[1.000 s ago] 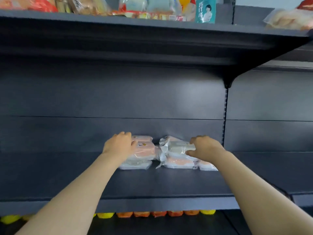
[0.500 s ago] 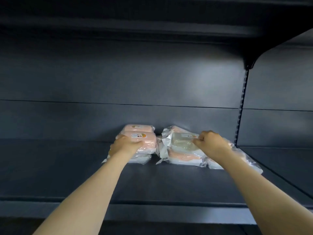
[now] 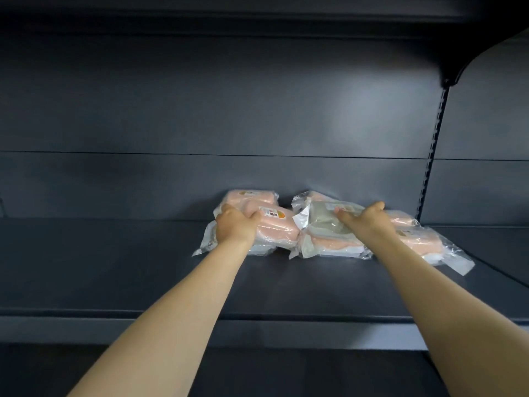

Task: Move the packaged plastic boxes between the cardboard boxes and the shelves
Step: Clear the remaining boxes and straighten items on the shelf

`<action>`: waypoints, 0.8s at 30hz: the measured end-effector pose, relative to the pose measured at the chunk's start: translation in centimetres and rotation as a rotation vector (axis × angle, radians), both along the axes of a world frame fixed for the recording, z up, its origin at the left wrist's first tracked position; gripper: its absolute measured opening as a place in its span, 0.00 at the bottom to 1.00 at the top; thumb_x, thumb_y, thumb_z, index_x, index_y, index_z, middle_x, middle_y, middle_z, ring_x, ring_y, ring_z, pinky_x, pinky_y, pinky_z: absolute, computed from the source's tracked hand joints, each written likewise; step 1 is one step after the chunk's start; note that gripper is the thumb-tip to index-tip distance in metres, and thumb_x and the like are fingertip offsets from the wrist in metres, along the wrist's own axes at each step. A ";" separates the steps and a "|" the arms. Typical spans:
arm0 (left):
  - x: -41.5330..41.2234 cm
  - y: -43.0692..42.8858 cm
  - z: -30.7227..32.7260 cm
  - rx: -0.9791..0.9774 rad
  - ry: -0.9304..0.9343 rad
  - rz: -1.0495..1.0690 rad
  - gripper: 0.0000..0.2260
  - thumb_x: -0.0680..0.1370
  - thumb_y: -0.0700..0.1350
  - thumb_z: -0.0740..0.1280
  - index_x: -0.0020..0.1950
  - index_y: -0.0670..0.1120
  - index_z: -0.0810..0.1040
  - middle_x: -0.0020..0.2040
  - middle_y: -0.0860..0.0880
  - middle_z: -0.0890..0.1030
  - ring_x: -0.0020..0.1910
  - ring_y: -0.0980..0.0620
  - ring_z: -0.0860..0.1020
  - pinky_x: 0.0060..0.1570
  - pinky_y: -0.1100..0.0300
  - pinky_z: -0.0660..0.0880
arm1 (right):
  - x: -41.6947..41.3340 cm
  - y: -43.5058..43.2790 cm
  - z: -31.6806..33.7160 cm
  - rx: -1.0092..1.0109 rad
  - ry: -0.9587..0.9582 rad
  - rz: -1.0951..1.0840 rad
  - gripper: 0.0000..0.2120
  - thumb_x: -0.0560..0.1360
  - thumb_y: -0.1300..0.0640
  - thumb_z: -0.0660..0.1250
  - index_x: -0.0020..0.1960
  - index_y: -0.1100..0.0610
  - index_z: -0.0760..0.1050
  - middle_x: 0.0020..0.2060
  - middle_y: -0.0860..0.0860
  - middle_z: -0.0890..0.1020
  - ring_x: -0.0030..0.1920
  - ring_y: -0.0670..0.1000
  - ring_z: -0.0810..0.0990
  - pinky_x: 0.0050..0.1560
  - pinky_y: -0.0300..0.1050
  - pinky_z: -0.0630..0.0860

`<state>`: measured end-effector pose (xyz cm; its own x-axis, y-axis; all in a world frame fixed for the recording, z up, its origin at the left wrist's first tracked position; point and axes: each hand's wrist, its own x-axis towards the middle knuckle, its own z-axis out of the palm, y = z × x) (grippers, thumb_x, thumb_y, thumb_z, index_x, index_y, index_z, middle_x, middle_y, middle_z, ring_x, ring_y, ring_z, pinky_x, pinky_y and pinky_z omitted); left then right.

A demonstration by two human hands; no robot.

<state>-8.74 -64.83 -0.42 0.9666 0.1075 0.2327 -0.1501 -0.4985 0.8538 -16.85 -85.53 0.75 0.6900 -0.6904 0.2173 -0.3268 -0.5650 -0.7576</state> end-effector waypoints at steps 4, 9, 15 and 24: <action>-0.3 0.4 -0.4 -0.171 -0.007 -0.022 0.28 0.72 0.51 0.72 0.64 0.37 0.67 0.61 0.39 0.75 0.56 0.41 0.77 0.54 0.53 0.75 | -0.5 0.5 -0.5 0.074 -0.095 -0.036 0.39 0.70 0.43 0.72 0.67 0.66 0.60 0.61 0.58 0.73 0.60 0.59 0.74 0.47 0.45 0.68; -1.7 2.8 -1.0 -0.322 0.028 -0.043 0.24 0.72 0.49 0.72 0.62 0.39 0.70 0.60 0.42 0.75 0.53 0.44 0.76 0.52 0.56 0.74 | -1.8 2.0 -1.5 0.021 -0.098 -0.080 0.38 0.68 0.37 0.70 0.64 0.67 0.70 0.62 0.62 0.72 0.61 0.58 0.71 0.50 0.44 0.67; -5.1 8.6 -1.9 -0.429 0.086 -0.161 0.31 0.71 0.51 0.72 0.69 0.40 0.68 0.65 0.44 0.73 0.60 0.44 0.75 0.61 0.45 0.73 | -6.3 7.2 -1.5 0.008 -0.200 -0.053 0.42 0.68 0.39 0.71 0.72 0.62 0.63 0.67 0.60 0.68 0.64 0.59 0.72 0.60 0.47 0.69; -11.3 16.1 -5.4 -0.563 0.105 -0.199 0.11 0.77 0.48 0.67 0.57 0.45 0.78 0.52 0.48 0.80 0.53 0.49 0.78 0.58 0.52 0.76 | -14.1 14.2 -5.2 0.201 -0.300 0.018 0.36 0.68 0.41 0.72 0.68 0.60 0.67 0.61 0.52 0.77 0.62 0.54 0.75 0.55 0.42 0.69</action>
<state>-20.05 -48.70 -5.80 0.9955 0.0015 0.0948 -0.0947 0.0627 0.9935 -30.99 -71.31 -4.46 0.6284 -0.7286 0.2726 -0.0646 -0.3981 -0.9150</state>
